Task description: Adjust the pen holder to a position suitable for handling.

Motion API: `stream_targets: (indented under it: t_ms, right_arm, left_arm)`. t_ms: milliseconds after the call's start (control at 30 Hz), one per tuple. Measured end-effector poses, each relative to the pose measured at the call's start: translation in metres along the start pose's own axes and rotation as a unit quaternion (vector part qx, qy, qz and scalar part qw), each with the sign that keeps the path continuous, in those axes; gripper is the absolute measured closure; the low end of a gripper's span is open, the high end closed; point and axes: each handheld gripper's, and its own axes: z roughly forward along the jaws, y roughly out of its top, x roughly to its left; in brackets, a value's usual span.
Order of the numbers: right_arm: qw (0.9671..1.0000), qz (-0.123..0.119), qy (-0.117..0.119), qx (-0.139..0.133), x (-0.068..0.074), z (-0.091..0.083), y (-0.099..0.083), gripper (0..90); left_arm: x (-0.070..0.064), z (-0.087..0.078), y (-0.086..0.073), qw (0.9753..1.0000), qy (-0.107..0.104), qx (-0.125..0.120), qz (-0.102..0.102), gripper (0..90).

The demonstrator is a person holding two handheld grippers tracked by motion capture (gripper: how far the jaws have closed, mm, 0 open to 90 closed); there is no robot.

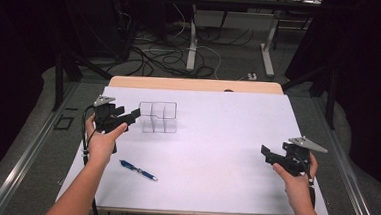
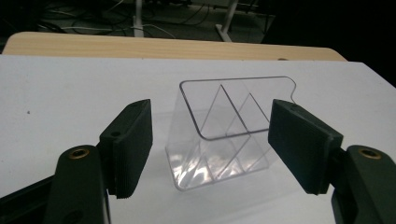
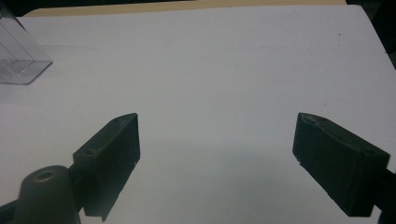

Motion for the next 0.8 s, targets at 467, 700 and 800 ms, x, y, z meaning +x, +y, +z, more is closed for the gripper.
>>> stream_targets:
  t_ms: [467, 700, 800]
  right_arm:
    - [0.9992, -0.038, 0.014, 0.006, 0.015, 0.003, 0.002, 14.4]
    - [0.9989, -0.044, 0.016, 0.004, 0.018, 0.005, 0.0, 14.3]
    - [0.9989, -0.045, 0.016, 0.004, 0.018, 0.005, 0.0, 14.2]
  left_arm:
    - [0.005, -0.025, -0.02, 0.9978, -0.033, -0.057, 0.009, 15.0]
    - [0.011, -0.034, -0.031, 0.9979, -0.033, -0.056, 0.0, 8.0]
    - [0.013, -0.039, -0.034, 0.9981, -0.033, -0.052, 0.004, 6.2]
